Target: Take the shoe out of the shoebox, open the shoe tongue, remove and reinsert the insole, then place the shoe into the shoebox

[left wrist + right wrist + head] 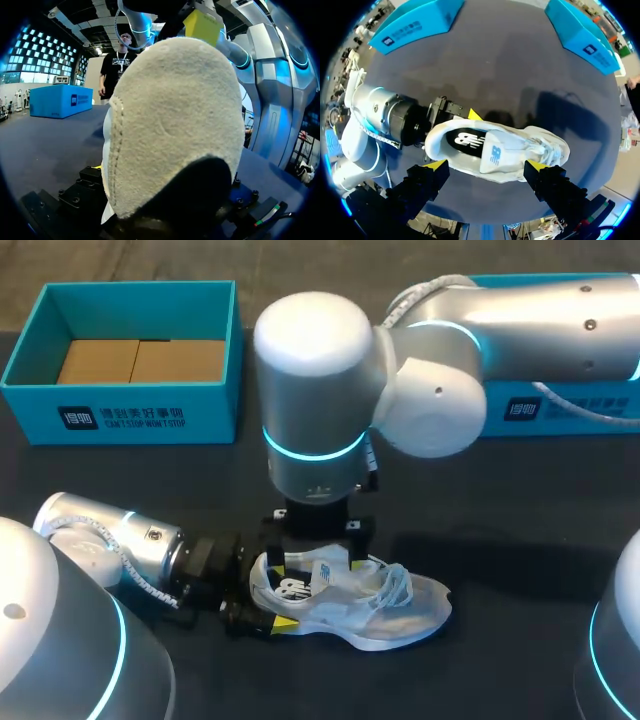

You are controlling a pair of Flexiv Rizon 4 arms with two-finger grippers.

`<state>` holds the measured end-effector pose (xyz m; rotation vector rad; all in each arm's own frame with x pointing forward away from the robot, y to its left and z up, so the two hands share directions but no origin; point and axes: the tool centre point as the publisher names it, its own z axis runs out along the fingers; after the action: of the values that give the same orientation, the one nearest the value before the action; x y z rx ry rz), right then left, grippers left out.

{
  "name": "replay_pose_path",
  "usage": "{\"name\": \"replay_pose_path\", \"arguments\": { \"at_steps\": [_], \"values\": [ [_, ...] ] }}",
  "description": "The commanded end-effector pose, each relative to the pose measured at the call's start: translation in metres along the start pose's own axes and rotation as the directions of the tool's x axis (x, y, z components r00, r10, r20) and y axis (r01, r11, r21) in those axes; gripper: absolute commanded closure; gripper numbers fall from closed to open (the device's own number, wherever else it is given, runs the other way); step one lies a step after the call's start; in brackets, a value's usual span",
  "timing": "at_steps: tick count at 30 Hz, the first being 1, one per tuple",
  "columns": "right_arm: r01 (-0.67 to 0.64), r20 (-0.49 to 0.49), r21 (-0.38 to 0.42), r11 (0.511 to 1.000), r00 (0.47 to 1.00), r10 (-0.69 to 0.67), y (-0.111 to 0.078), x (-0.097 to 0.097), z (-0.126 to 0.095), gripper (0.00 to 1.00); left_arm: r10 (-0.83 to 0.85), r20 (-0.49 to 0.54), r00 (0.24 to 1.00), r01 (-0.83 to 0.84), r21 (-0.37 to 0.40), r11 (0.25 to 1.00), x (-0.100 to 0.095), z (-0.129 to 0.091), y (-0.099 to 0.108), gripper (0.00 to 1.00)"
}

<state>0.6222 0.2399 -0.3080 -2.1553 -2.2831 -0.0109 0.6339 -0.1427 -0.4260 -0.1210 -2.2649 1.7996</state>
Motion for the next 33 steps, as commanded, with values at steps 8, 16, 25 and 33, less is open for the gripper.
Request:
{"name": "replay_pose_path", "arguments": {
  "at_steps": [8, 16, 25, 33],
  "values": [
    [-0.47, 0.268, -0.229, 0.853, 0.812, 0.519, -0.006, 0.01, 0.013, 0.0, -0.001, 0.002, 1.0, 0.001, -0.002, 1.0, 0.001, -0.001, 0.003, 1.0],
    [-0.49, 0.255, -0.247, 0.836, 0.8, 0.544, -0.005, -0.004, 0.015, 0.0, -0.001, 0.002, 1.0, 0.001, -0.002, 1.0, 0.001, -0.001, 0.003, 1.0],
    [-0.513, 0.231, -0.257, 0.819, 0.791, 0.567, 0.002, -0.022, 0.027, 0.0, -0.001, 0.002, 1.0, 0.001, -0.002, 1.0, 0.001, -0.001, 0.003, 1.0],
    [-0.528, 0.206, -0.249, 0.812, 0.79, 0.578, 0.005, -0.029, 0.038, 0.0, -0.001, 0.002, 1.0, 0.001, -0.002, 1.0, 0.001, -0.001, 0.003, 1.0]
  ]
}}
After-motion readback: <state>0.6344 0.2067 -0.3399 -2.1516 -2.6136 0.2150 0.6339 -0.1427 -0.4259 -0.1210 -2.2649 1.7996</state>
